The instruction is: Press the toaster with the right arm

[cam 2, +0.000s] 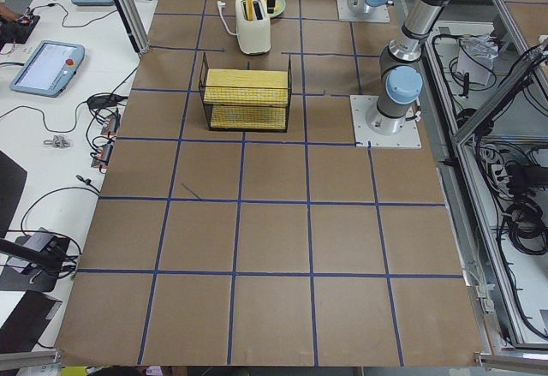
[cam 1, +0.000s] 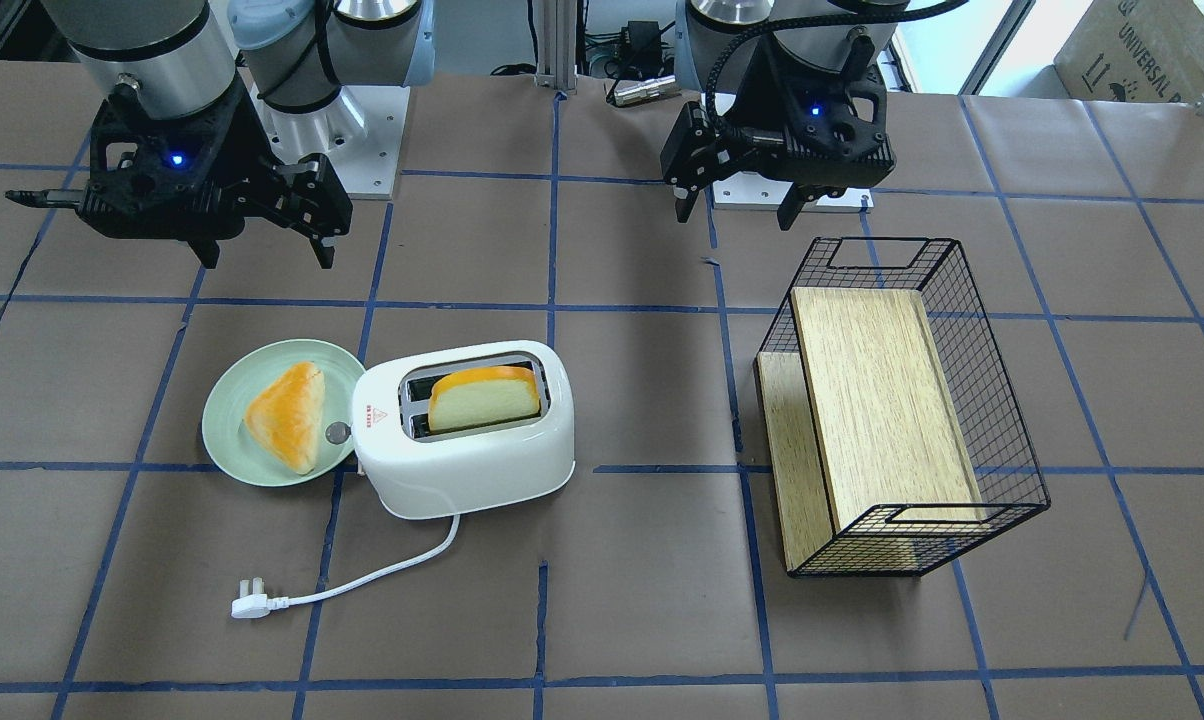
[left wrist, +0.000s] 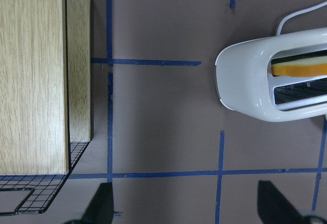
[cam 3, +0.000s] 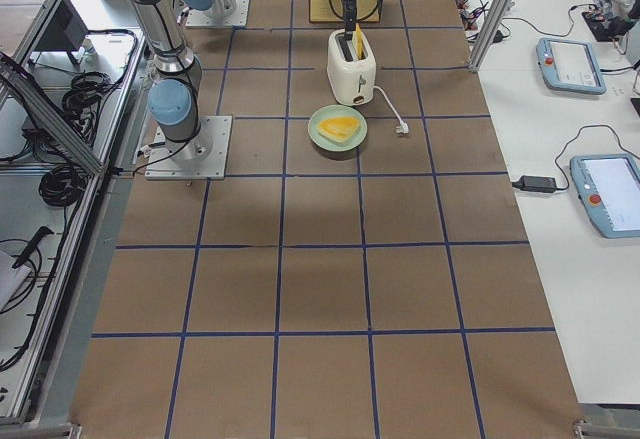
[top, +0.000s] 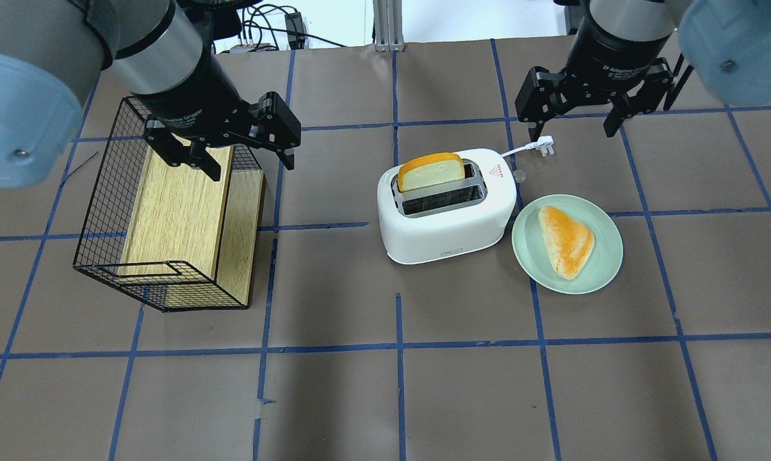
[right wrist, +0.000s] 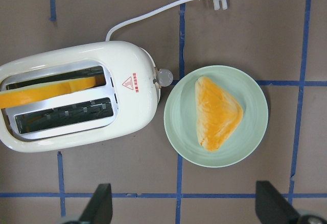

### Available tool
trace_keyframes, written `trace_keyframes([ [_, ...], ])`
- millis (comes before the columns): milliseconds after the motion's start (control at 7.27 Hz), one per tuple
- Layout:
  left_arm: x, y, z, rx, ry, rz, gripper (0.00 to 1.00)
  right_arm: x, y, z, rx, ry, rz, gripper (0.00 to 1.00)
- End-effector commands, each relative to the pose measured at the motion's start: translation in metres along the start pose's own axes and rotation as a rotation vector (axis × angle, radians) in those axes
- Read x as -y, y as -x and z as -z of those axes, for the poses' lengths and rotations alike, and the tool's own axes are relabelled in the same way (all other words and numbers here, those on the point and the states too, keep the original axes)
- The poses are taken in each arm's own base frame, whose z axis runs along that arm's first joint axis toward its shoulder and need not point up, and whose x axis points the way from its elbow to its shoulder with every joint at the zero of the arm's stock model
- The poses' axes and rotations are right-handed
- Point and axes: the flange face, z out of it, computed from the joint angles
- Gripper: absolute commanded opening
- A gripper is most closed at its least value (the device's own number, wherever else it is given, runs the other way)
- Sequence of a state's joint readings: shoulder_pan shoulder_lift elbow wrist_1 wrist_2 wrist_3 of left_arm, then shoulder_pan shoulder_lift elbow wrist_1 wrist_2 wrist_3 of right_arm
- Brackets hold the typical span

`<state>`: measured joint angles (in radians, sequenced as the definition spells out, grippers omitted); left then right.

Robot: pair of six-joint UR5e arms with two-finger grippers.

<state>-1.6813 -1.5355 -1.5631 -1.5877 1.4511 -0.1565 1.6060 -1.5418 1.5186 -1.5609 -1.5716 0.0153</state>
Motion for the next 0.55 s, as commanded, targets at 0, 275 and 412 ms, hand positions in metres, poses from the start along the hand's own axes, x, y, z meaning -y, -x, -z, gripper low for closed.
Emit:
trace_keyframes([
  [0,0.0000,0.0000,0.0000,0.000,0.000,0.000,1.00,-0.0022,0.0004,-0.0001,-0.004,0.007,-0.003,1.00],
  [275,0.0000,0.0000,0.0000,0.000,0.000,0.000,1.00,-0.0032,0.0019,-0.0002,0.004,0.009,-0.015,1.00],
  [412,0.0000,0.0000,0.0000,0.000,0.000,0.000,1.00,-0.0057,0.0014,-0.0074,-0.001,0.033,0.014,1.00],
])
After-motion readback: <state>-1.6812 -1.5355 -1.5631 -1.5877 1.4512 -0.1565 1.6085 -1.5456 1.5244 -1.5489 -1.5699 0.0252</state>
